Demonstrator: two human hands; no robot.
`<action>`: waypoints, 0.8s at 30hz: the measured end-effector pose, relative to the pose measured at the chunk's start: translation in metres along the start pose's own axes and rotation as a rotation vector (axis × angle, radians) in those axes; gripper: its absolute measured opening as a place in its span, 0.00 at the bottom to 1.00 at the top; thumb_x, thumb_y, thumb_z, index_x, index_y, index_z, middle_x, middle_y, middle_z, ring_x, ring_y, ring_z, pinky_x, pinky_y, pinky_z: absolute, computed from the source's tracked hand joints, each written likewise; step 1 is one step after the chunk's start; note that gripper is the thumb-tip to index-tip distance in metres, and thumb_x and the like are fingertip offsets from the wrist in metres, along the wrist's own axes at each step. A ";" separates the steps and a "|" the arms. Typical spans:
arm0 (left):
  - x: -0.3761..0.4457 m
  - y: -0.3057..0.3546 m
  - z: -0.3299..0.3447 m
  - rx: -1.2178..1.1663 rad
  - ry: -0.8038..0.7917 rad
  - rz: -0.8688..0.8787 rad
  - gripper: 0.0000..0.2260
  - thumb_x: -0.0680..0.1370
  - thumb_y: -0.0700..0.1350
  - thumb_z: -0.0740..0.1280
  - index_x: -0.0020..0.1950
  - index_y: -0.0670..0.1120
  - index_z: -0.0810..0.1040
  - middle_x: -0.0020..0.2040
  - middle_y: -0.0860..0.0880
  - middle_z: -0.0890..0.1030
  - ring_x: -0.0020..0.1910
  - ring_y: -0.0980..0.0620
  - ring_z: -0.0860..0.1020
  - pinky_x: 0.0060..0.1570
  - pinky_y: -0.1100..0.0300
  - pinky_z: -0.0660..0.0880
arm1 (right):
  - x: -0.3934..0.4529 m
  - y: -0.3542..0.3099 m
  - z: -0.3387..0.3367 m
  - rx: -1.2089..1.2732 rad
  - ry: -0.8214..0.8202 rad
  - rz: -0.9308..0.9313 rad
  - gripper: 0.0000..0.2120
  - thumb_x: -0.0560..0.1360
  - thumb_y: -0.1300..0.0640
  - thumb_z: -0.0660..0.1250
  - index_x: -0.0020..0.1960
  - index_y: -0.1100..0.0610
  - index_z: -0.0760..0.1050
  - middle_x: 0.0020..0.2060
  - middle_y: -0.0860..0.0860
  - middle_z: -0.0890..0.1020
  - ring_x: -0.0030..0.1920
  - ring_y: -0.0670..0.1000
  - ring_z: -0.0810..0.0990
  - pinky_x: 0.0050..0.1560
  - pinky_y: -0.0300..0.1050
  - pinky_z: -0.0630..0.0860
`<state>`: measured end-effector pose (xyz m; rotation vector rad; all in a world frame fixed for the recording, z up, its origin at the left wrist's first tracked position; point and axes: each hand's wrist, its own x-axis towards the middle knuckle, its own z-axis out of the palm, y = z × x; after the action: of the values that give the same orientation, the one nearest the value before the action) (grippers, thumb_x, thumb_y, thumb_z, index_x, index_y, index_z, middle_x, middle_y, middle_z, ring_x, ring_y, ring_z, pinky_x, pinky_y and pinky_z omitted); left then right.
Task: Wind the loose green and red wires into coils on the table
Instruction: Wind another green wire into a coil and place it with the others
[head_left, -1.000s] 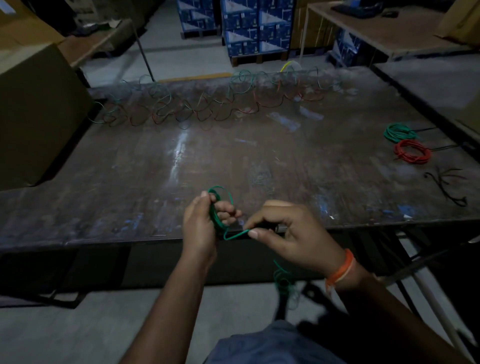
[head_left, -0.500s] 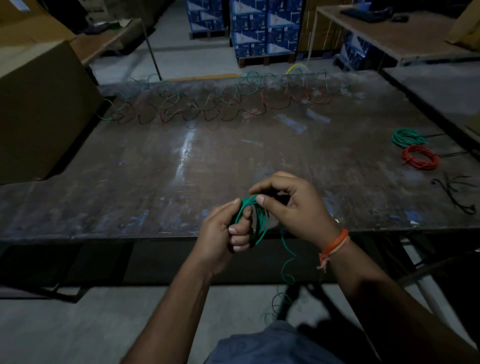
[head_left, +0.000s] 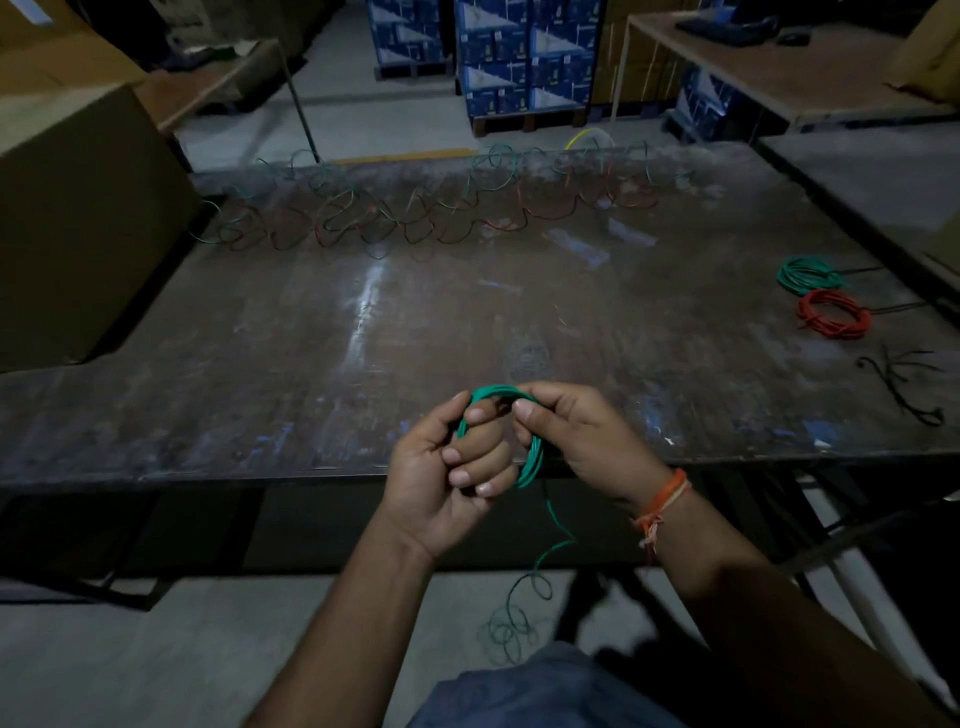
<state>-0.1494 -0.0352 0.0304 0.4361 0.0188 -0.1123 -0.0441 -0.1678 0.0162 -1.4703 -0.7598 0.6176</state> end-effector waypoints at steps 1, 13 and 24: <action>0.000 0.000 -0.001 -0.010 -0.024 -0.012 0.14 0.83 0.48 0.54 0.42 0.46 0.71 0.25 0.56 0.59 0.22 0.57 0.57 0.26 0.63 0.58 | 0.000 0.001 0.000 0.044 -0.011 0.018 0.17 0.80 0.55 0.61 0.56 0.70 0.76 0.33 0.48 0.75 0.36 0.49 0.70 0.39 0.41 0.69; -0.007 0.032 -0.035 -0.289 -0.004 0.204 0.10 0.82 0.43 0.55 0.42 0.45 0.71 0.27 0.54 0.62 0.24 0.56 0.59 0.27 0.62 0.56 | -0.021 0.034 -0.035 -0.130 -0.029 0.147 0.06 0.81 0.59 0.68 0.46 0.58 0.77 0.30 0.46 0.75 0.31 0.44 0.72 0.35 0.37 0.69; -0.005 0.045 -0.032 -0.220 0.256 0.483 0.15 0.85 0.46 0.51 0.41 0.48 0.70 0.26 0.55 0.65 0.22 0.58 0.63 0.23 0.65 0.61 | -0.037 0.039 -0.053 -0.339 0.202 -0.034 0.07 0.77 0.65 0.71 0.46 0.54 0.81 0.39 0.48 0.82 0.42 0.46 0.79 0.46 0.42 0.75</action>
<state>-0.1487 0.0194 0.0207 0.2236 0.1747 0.4184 -0.0234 -0.2287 -0.0231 -1.7949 -0.7532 0.3160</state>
